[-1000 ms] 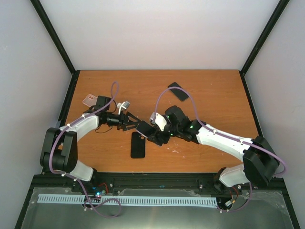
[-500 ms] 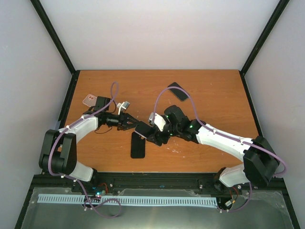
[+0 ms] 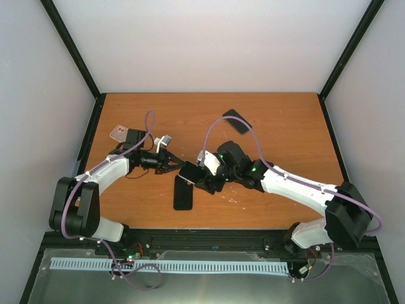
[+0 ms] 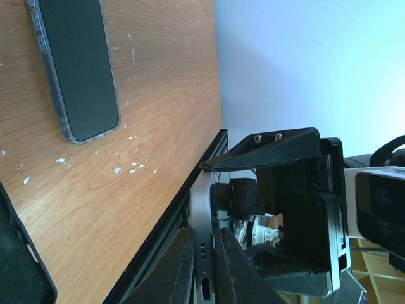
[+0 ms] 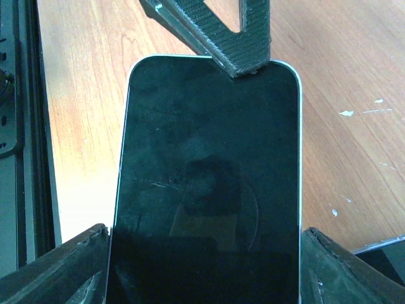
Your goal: Put the phone into the phone case
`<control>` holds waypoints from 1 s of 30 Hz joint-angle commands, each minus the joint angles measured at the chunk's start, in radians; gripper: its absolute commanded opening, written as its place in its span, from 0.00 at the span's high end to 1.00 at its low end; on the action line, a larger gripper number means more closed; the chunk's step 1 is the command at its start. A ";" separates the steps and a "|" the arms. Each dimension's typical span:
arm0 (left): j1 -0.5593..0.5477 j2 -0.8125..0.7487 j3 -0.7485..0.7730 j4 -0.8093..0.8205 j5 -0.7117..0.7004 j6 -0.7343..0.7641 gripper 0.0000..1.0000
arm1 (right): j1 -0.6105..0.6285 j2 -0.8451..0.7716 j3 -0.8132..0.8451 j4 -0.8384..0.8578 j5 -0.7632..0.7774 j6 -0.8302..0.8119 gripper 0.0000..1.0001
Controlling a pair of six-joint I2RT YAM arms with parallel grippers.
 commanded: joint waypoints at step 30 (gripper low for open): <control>-0.027 -0.257 -0.141 0.803 -0.316 -0.838 1.00 | 0.058 -0.285 -0.479 1.027 0.508 1.294 0.52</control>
